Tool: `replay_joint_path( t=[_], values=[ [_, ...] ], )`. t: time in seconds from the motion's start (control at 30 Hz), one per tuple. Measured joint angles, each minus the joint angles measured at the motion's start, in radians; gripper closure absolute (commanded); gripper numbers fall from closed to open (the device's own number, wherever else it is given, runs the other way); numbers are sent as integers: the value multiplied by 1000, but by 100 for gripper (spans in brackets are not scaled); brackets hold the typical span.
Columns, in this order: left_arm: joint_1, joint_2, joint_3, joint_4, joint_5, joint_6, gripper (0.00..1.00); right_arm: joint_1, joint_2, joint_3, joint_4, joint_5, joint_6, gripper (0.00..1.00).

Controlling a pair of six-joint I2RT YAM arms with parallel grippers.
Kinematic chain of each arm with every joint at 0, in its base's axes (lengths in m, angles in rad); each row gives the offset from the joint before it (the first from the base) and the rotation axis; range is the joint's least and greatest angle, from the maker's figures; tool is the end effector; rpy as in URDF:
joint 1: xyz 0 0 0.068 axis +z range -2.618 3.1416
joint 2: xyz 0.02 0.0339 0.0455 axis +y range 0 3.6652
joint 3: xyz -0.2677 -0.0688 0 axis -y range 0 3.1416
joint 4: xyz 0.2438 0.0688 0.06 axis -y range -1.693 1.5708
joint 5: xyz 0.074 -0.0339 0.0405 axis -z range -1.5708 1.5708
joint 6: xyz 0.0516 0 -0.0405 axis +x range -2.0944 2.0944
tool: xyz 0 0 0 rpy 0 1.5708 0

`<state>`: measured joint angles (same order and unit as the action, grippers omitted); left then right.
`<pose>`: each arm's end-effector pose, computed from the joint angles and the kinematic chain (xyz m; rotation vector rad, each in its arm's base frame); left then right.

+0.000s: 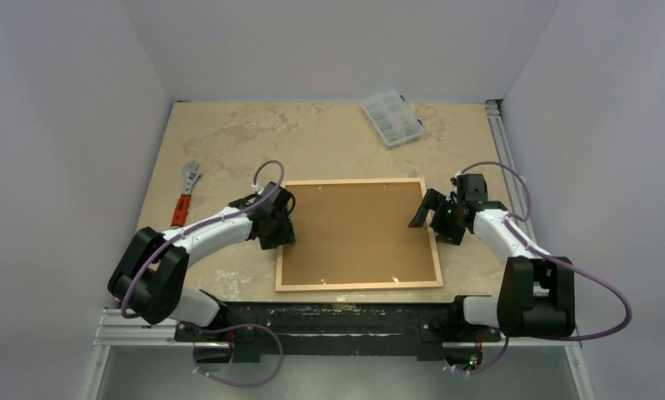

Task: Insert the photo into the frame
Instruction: Adjust the photo frame at the center of the board, then install the photo frame at the center of the board, then move the photo frame to the center of the board.

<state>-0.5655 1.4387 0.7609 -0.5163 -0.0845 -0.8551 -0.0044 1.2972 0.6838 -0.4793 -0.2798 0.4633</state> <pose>0.2205 -0.1348 0.1561 -0.4249 2.7578 -0.2574 0.2385 0.0132 0.1702 0.5341 2.6411 0.5186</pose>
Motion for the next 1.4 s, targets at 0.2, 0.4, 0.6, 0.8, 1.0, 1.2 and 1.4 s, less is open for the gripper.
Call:
replay_joint_path(
  t=[0.2, 0.4, 0.6, 0.8, 1.0, 1.2, 1.4],
  values=[
    [2, -43, -26, -15, -23, -16, 90, 0, 0, 0, 2, 0, 0, 10],
    [2, -47, -27, -18, -28, -26, 100, 0, 0, -5, 6, 0, -4, 10],
    [2, -62, -42, -3, -23, -24, 42, 0, 0, -5, 6, 1, -11, 10],
    [14, -101, -80, 51, 84, -26, 23, 0, -2, -5, 6, 2, -17, 10],
    [67, -150, -126, 92, 167, -26, 21, 0, 36, -5, 5, 1, -28, 11],
    [117, -208, -164, 71, 200, -24, 21, 5, 59, 10, -2, -7, -39, 13],
    [146, -271, -170, 10, 176, -16, 21, 152, 92, 42, -2, 27, -33, 13]
  ],
)
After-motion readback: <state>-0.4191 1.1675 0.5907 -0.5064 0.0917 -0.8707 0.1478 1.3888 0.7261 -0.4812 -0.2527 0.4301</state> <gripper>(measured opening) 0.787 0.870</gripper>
